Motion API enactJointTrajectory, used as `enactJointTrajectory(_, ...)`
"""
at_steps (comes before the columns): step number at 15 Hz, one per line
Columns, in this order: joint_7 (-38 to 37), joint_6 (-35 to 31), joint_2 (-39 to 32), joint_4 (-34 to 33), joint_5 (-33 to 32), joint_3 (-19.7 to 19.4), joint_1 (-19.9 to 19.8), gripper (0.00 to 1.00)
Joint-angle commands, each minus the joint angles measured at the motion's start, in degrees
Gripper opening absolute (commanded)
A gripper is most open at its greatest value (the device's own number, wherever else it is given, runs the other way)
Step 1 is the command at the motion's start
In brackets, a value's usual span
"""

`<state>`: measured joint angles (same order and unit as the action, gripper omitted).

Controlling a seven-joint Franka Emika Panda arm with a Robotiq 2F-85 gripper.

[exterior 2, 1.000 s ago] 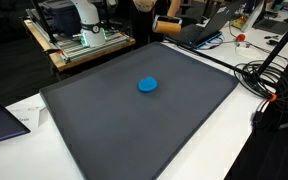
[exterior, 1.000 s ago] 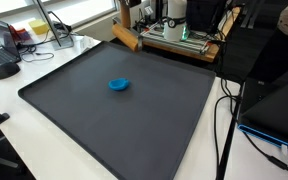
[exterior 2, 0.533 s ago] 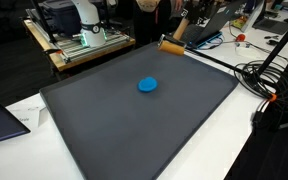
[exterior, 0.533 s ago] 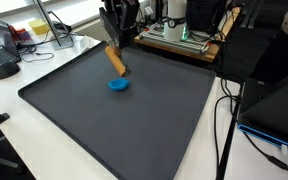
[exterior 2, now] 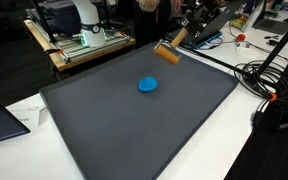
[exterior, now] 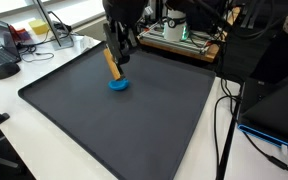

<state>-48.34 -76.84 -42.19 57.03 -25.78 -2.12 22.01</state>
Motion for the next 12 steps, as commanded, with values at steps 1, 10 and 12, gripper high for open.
enactJointTrajectory(1, -1.2, 6.7, -6.4, -9.7, -2.3, -2.6, 2.5, 0.23)
enactJointTrajectory(10, -5.6, 10.8, -14.6, -20.1, -1.5, -4.7, 4.7, 0.23)
enactJointTrajectory(12, -7.0, 10.0, -15.5, -21.0, -1.6, -4.8, 4.8, 0.23)
